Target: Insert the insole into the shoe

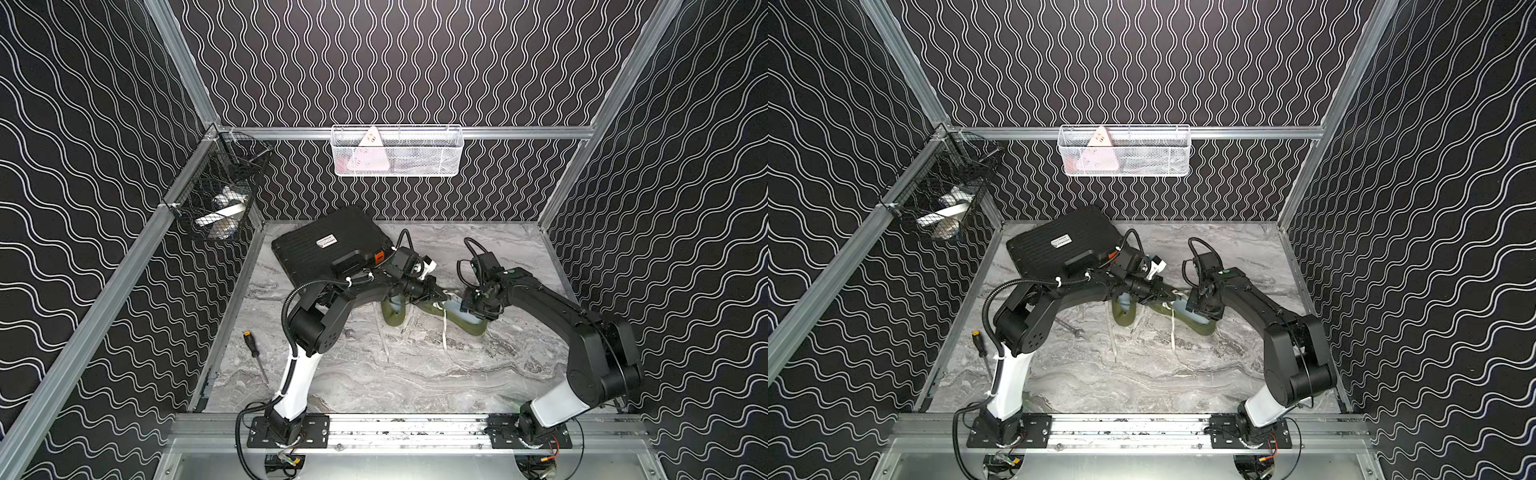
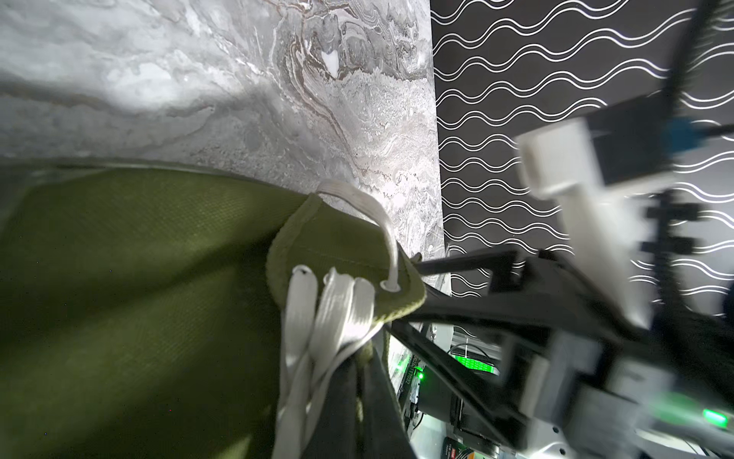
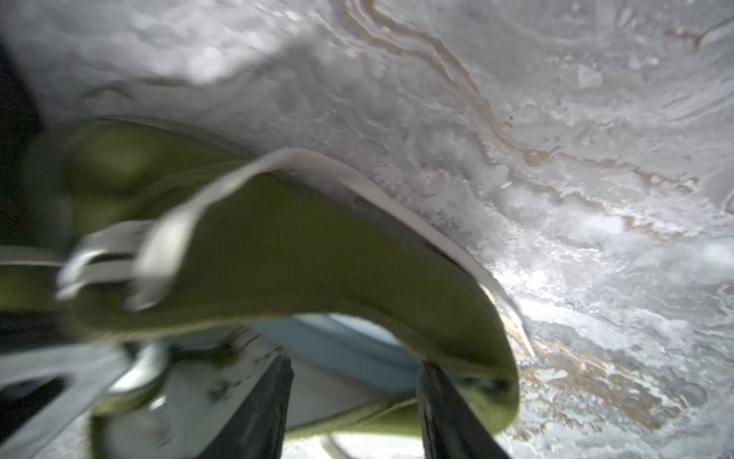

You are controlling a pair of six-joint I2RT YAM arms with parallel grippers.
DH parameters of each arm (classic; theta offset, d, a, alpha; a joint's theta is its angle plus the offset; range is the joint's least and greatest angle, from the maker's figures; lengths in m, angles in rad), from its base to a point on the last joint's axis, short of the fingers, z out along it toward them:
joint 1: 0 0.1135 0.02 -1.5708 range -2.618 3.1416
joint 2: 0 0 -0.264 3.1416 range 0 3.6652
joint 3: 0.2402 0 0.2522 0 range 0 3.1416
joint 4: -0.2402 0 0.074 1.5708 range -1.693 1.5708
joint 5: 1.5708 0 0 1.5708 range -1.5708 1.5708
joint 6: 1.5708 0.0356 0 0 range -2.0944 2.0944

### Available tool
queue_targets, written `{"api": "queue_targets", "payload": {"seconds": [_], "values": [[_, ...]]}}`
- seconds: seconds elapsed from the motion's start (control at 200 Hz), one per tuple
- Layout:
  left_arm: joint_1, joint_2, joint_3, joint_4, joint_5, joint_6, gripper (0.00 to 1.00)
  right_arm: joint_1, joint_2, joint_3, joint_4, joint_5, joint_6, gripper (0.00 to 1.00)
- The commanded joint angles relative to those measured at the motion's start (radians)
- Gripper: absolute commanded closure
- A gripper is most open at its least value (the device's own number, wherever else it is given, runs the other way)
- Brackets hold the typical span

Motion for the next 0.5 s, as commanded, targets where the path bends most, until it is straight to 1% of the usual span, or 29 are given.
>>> {"api": "queue_targets", "payload": {"seconds": [0.0,0.05,0.085,0.225,0.31,0.395,0.495], "values": [[0.002,-0.004,0.005,-0.012,0.002,0.029,1.0,-0.008,0.072,-0.007,0.049,0.07,0.022,0.46],[0.002,-0.005,0.004,-0.017,0.007,0.031,1.0,-0.01,0.104,0.029,0.02,0.07,0.019,0.46],[0.002,-0.003,0.005,-0.022,0.006,0.035,1.0,-0.009,0.102,0.045,0.005,0.073,0.022,0.45],[0.001,-0.01,-0.003,-0.015,0.0,0.034,1.0,0.021,0.007,0.061,-0.033,0.077,0.048,0.44],[0.002,-0.007,0.0,-0.019,-0.003,0.033,1.0,0.036,-0.02,0.028,-0.015,0.089,0.064,0.41],[0.001,-0.005,0.009,-0.029,-0.001,0.04,1.0,0.029,0.023,-0.012,0.044,0.127,0.057,0.39],[0.001,-0.006,0.02,-0.066,-0.004,0.066,1.0,0.018,0.087,0.024,0.025,0.132,0.038,0.39]]}}
